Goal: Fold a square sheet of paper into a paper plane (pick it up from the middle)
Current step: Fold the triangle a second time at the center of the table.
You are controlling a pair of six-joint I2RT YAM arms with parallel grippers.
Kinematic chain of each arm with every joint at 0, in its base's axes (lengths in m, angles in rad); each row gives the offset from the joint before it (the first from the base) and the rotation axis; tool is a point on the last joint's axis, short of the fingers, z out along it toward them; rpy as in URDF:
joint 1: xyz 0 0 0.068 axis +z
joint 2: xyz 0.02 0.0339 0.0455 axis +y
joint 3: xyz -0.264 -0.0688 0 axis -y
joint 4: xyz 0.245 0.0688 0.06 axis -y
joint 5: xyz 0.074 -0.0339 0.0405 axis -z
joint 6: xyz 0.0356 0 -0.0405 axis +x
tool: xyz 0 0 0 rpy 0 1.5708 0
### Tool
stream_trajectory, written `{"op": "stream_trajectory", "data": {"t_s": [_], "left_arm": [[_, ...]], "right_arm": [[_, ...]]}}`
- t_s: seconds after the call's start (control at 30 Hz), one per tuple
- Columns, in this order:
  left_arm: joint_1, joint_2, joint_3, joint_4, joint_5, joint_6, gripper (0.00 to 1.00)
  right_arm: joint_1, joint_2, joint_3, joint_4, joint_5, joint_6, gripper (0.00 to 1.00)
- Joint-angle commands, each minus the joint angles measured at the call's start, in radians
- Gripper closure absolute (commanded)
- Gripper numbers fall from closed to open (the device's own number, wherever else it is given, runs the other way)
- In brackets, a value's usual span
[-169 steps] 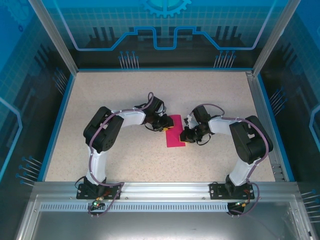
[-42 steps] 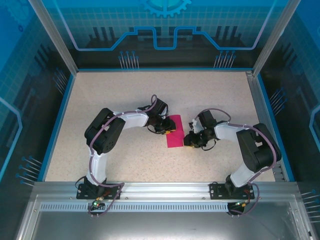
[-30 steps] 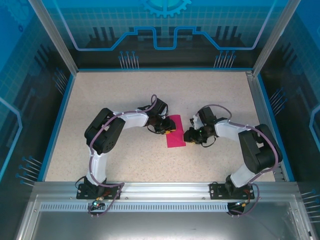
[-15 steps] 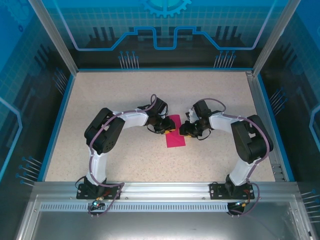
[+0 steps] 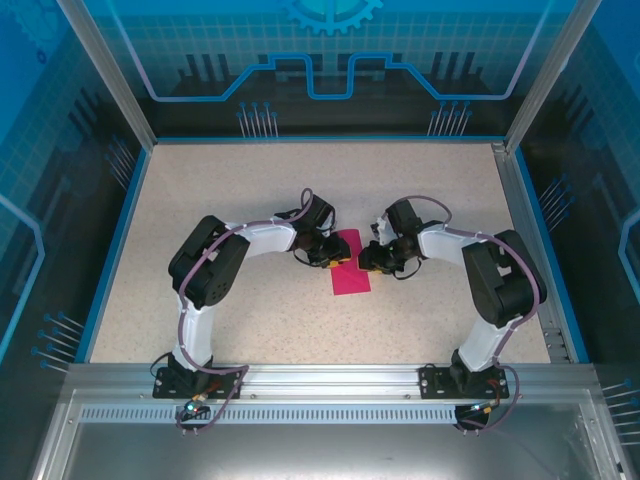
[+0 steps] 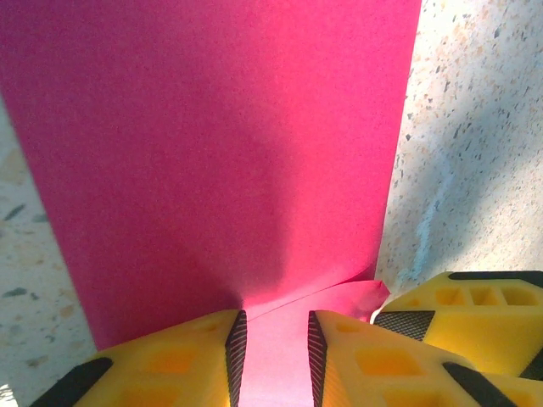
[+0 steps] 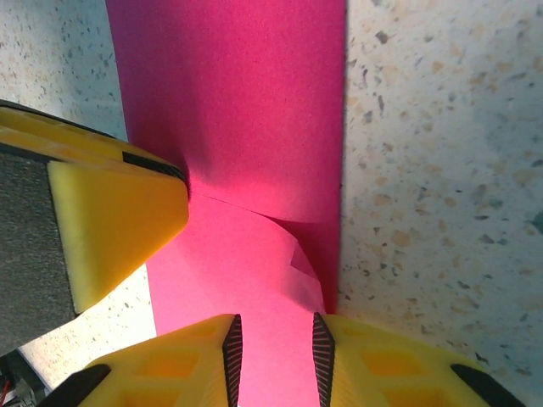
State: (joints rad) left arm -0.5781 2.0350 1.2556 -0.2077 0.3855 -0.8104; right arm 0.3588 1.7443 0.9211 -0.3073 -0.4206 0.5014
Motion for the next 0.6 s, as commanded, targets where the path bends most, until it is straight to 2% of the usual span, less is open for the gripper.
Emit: {"op": "stream_trajectory", "data": {"t_s": [0.0,0.23,0.57], "left_arm": [[0.011,-0.033,0.018,-0.054,-0.02,0.011,0.7],[0.011,-0.041,0.023,-0.05,-0.017,0.011,0.69],[0.011,-0.045,0.033,-0.048,-0.008,0.01,0.68]], "right_arm": [[-0.021,-0.046,0.015,-0.033,0.031,0.006,0.68],[-0.024,0.01,0.027,-0.027,0.029,-0.003,0.67],[0.001,0.066,0.016,0.015,-0.06,-0.002,0.7]]}}
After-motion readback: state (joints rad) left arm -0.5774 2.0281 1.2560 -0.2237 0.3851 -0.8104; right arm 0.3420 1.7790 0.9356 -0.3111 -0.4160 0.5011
